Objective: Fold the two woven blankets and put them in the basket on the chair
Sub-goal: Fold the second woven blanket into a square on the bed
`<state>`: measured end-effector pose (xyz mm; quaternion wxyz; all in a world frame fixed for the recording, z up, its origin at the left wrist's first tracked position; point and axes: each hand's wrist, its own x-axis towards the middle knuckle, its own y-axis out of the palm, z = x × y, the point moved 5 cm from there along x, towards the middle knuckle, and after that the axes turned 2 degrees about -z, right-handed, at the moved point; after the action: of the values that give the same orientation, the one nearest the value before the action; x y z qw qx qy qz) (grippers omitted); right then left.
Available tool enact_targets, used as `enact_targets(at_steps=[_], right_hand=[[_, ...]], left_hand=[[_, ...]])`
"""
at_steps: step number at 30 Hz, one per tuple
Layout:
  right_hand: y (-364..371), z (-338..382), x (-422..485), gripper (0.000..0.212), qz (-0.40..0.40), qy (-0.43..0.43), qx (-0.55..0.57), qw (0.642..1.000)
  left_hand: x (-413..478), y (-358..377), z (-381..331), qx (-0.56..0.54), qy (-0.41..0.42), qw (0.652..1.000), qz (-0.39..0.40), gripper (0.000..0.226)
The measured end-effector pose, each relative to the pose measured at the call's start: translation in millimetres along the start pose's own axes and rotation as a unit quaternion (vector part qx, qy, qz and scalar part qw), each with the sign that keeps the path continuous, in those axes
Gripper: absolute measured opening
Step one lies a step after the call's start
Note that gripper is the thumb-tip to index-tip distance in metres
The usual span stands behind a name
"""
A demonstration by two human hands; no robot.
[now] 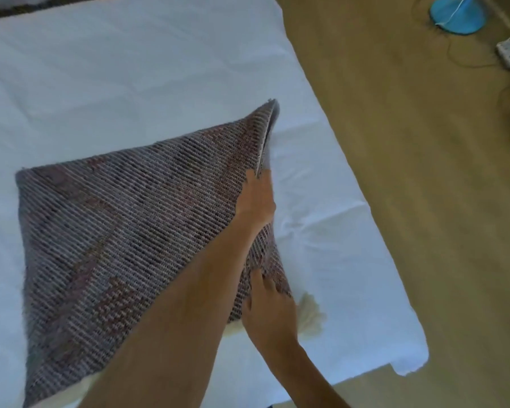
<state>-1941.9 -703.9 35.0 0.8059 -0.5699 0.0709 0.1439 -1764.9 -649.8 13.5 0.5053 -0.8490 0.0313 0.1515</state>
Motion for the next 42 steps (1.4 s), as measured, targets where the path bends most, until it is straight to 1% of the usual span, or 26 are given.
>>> enact_targets(at_steps=[3,7,9,13,16,20,25,29,31,33,35,37,40,42], right_hand=[[13.3,21.6,-6.2,0.046,0.003,-0.003,0.017,1.0],[29.4,55.3,-14.6,0.037,0.051,-0.031,0.065,0.996],[39.1,76.1,-19.4,0.04,0.057,-0.049,0.091,0.993],[64.6,125.0,-32.5,0.043,0.096,-0.071,0.102,0.988],[86.1,161.7,-44.9,0.045,0.129,-0.078,0.093,0.984],[116.6,208.2,-58.8,0.046,0.159,-0.09,0.085,0.98],[144.0,261.2,-70.7,0.043,0.166,-0.11,0.074,0.977],[158.7,299.9,-79.2,0.036,0.125,-0.115,0.075,0.983],[168.0,320.6,-82.3,0.04,0.123,-0.138,0.063,0.981],[179.2,332.5,-87.5,0.039,0.142,-0.133,0.086,0.977],[187.9,343.5,-88.5,0.036,0.168,-0.122,0.059,0.976],[196.9,348.7,-87.4,0.034,0.14,-0.124,0.049,0.981],[208.0,355.9,-87.1,0.034,0.15,-0.119,0.043,0.981],[209.8,356.9,-86.6,0.038,0.173,-0.099,0.038,0.979]], left_hand=[[-1.7,-23.3,32.5,-0.025,-0.024,0.999,-0.022,0.055],[-16.4,-52.7,83.5,-0.036,-0.037,0.998,-0.03,0.059],[-26.5,-65.2,114.2,-0.031,-0.049,0.998,-0.028,0.061],[-47.9,-89.5,178.0,-0.023,-0.085,0.996,-0.033,0.063],[-66.1,-106.7,224.0,-0.024,-0.117,0.992,-0.037,0.064],[-89.6,-124.2,281.4,-0.027,-0.138,0.989,-0.047,0.062],[-111.7,-145.1,350.0,-0.04,-0.172,0.983,-0.059,0.063],[-125.3,-157.0,397.9,-0.055,-0.178,0.98,-0.073,0.061],[-130.3,-161.5,418.8,-0.063,-0.187,0.977,-0.078,0.06],[-132.9,-164.7,437.2,-0.072,-0.193,0.976,-0.075,0.06],[-133.9,-166.9,451.9,-0.075,-0.192,0.976,-0.07,0.06],[-134.1,-167.6,463.6,-0.077,-0.189,0.977,-0.067,0.059],[-136.1,-164.5,477.3,-0.088,-0.194,0.975,-0.06,0.059],[-137.5,-160.3,483.5,-0.097,-0.193,0.975,-0.049,0.06]])
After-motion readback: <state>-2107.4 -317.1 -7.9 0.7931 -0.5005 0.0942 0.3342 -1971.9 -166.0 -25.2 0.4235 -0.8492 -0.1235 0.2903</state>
